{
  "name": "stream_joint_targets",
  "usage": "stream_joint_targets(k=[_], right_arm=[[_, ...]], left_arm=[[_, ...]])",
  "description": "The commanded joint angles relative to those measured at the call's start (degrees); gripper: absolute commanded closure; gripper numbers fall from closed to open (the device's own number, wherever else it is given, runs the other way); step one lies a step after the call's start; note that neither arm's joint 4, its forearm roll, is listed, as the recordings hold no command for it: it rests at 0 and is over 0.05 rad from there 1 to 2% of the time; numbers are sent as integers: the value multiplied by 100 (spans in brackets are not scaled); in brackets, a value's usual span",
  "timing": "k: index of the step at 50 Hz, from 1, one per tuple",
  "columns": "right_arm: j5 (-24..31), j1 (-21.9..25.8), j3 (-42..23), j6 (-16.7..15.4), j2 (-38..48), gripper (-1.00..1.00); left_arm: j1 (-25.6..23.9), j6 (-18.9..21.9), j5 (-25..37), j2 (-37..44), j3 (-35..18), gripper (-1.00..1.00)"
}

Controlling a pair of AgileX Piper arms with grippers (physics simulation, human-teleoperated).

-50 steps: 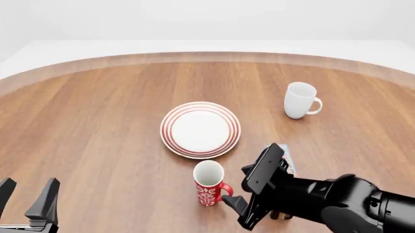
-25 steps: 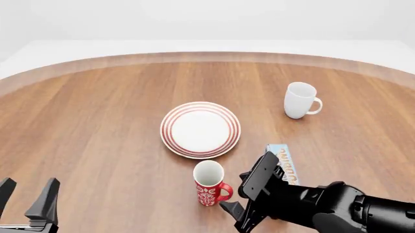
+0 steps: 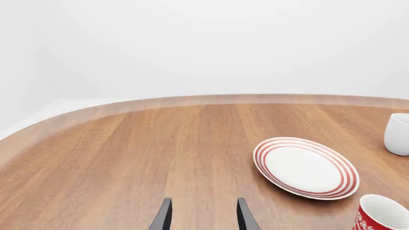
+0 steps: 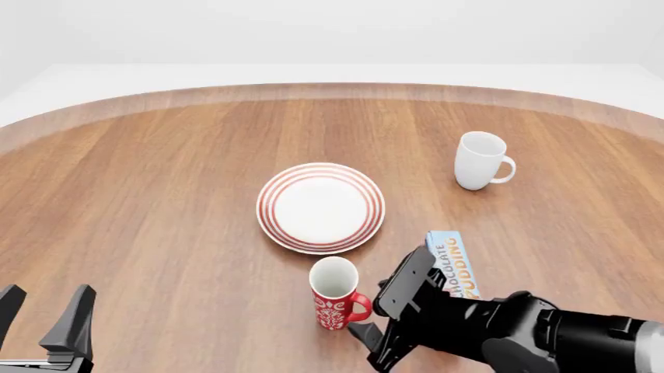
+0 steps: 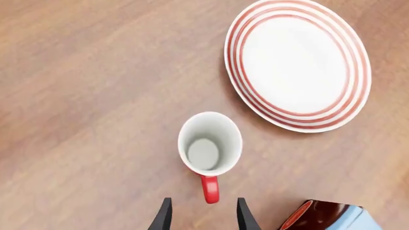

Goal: Pick up the red mug and put it on the plate

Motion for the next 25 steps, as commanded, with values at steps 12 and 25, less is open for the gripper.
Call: stream_joint_targets(k=[12,25], right_arm=[[-276,20,-72,93,430,-100],[-594,43,46,192,673,-100]], left_arm=[[0,0,0,0,0,-100],[0,0,0,0,0,-100]])
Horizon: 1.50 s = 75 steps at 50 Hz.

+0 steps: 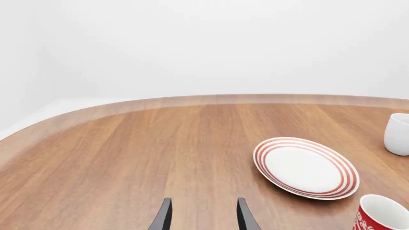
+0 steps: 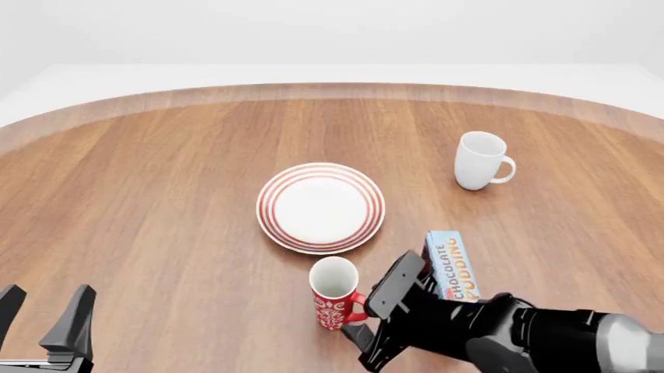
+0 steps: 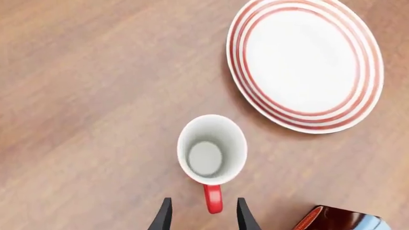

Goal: Pick up the red mug and put it on the plate

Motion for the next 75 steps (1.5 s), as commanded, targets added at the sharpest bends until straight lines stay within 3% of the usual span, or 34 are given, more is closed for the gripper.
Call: stream_joint_targets(k=[1,33,34,56,75], right_arm=[[-236,26,83,85,194,-100],[-458,-68,123,31,439,-100],[-463,-72,124,28,440,100],[-371,-254,131,-142,105,100],[463,-292,-93,-360,-1045,100]], left_arm=[[0,0,0,0,0,-100],[0,0,0,0,0,-100],[0,0,0,0,0,-100],[0,0,0,0,0,-100],[0,0,0,0,0,-100]])
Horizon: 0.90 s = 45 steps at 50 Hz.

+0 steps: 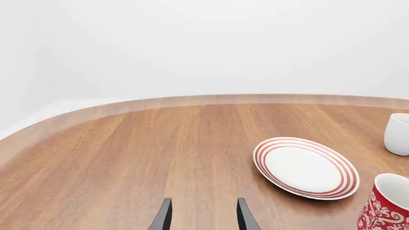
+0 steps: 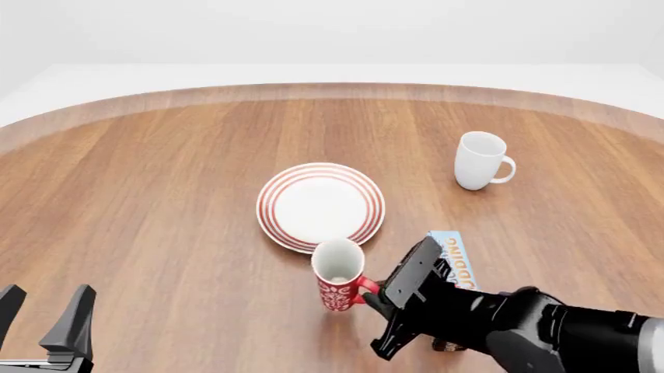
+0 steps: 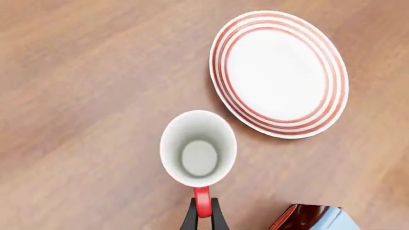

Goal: Pick up the red mug and put it on the plate

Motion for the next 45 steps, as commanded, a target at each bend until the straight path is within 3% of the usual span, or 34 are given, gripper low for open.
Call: stream_joint_targets(k=[1,28,45], right_arm=[[412,-23,-152,-84,-551,100],[935,-348,-895,-379,-698,100],[834,-815,-1147,-446,-548,100]], left_arm=[[0,0,0,0,0,-100],[0,0,0,0,0,-100],[0,0,0,0,0,-100]])
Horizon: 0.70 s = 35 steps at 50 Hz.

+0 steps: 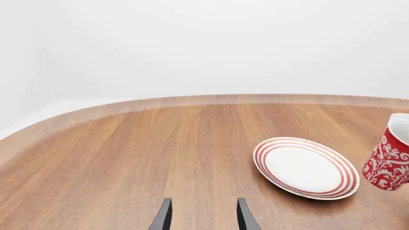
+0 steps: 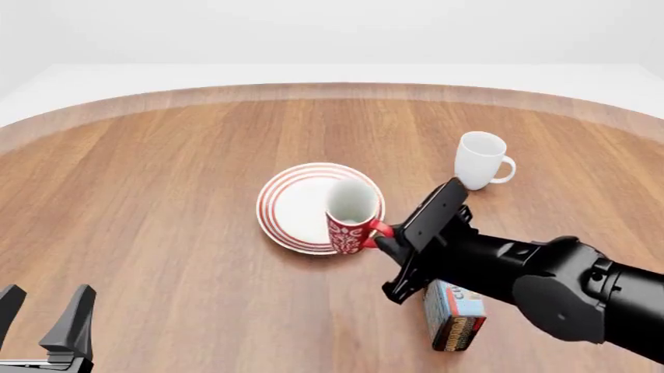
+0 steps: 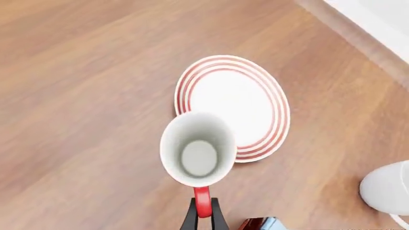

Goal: Pick up the red mug and put it on the plate

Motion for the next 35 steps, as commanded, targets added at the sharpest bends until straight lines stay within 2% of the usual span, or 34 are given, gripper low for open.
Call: stream_joint_targets(k=[1,35], right_arm=[[-90,-307,-207,-29,102,100],[-898,-573,-1015,-110,1536,100]], left_arm=[[0,0,0,0,0,-100],[0,0,0,0,0,-100]])
